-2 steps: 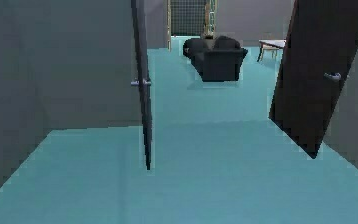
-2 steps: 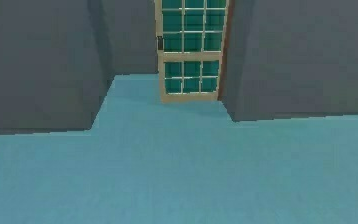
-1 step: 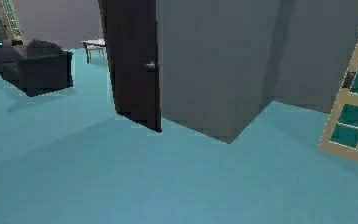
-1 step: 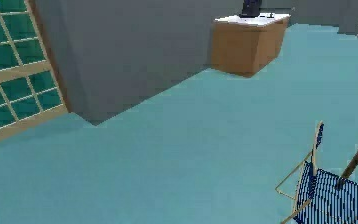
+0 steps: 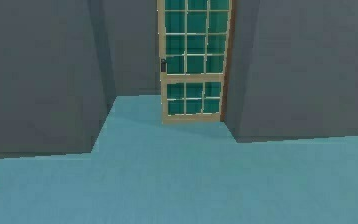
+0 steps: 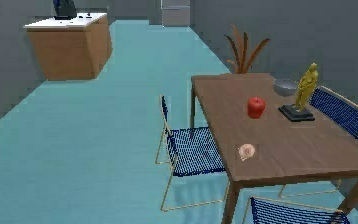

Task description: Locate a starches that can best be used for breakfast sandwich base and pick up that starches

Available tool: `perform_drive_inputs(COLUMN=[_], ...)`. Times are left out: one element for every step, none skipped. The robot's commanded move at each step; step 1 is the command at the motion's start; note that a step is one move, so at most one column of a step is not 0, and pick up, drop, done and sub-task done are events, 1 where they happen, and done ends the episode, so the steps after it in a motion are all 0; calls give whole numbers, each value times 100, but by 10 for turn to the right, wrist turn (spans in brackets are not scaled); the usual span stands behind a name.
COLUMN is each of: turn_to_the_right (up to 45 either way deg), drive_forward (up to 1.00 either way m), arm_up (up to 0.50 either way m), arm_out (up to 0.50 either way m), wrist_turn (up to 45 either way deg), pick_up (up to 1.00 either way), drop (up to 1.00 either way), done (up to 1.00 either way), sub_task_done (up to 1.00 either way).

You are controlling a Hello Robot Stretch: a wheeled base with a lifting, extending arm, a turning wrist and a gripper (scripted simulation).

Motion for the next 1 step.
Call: perform_drive_inputs(turn_to_the_right=[210], drive_forward=[0], arm_up=[0], arm_out=[0], wrist_turn=[0], pick_up=[0], drop=[0], done=[0], sub_task_done=[0])
